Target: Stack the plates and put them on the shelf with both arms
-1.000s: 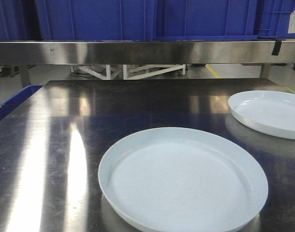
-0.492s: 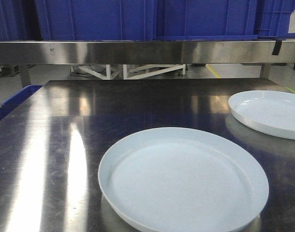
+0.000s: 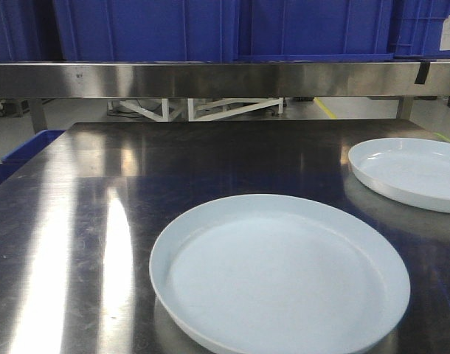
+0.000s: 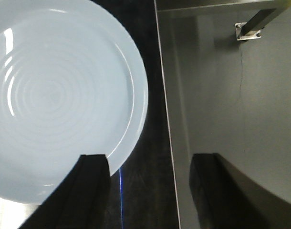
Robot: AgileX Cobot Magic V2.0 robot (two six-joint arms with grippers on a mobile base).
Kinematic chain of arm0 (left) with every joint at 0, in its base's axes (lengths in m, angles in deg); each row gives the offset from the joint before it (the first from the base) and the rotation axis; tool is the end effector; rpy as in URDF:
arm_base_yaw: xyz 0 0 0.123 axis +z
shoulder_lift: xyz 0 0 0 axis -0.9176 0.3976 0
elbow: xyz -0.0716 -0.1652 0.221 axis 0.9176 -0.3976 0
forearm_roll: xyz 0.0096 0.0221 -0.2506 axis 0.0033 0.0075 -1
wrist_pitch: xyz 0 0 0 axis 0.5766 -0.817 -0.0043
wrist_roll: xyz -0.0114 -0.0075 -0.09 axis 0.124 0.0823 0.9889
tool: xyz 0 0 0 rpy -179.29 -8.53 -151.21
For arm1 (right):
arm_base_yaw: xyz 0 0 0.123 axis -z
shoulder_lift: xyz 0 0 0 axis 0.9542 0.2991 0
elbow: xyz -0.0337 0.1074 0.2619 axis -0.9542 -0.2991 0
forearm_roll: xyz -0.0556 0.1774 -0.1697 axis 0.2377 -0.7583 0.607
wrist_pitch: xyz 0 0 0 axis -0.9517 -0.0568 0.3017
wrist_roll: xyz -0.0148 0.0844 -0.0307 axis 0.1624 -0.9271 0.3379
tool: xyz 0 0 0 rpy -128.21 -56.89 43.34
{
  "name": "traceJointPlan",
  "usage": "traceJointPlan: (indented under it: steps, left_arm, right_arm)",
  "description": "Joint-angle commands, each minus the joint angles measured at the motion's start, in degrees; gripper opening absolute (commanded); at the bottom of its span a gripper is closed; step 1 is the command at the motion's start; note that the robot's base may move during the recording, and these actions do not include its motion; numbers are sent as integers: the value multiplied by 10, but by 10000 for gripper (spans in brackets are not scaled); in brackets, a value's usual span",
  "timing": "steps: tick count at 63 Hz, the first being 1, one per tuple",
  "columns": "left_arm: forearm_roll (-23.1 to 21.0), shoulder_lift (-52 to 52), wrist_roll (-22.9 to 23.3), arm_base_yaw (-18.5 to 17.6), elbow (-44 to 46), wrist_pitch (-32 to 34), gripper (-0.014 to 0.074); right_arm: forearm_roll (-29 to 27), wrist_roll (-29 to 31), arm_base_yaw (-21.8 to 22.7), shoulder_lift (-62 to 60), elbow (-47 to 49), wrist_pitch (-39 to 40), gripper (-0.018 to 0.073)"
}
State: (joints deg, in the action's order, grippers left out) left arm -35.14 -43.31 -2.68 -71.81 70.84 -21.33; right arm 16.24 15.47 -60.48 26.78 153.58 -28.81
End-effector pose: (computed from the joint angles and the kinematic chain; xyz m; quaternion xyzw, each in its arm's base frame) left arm 0.0264 -0.0054 0.2758 0.0824 0.7363 -0.0090 0.6716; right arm 0.3002 -0.0572 0.2793 0.0688 0.9698 0.0074 0.2340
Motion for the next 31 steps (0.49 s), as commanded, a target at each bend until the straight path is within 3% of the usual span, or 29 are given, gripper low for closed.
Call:
traceJointPlan:
  steps: [1,31]
  left_arm:
    - [-5,13,6,0,14,49,89]
    - [-5,13,6,0,14,49,89]
  right_arm:
    - [-2,14,-7,11,22,33,491]
    - [-2,27,-8,117,22,87,485]
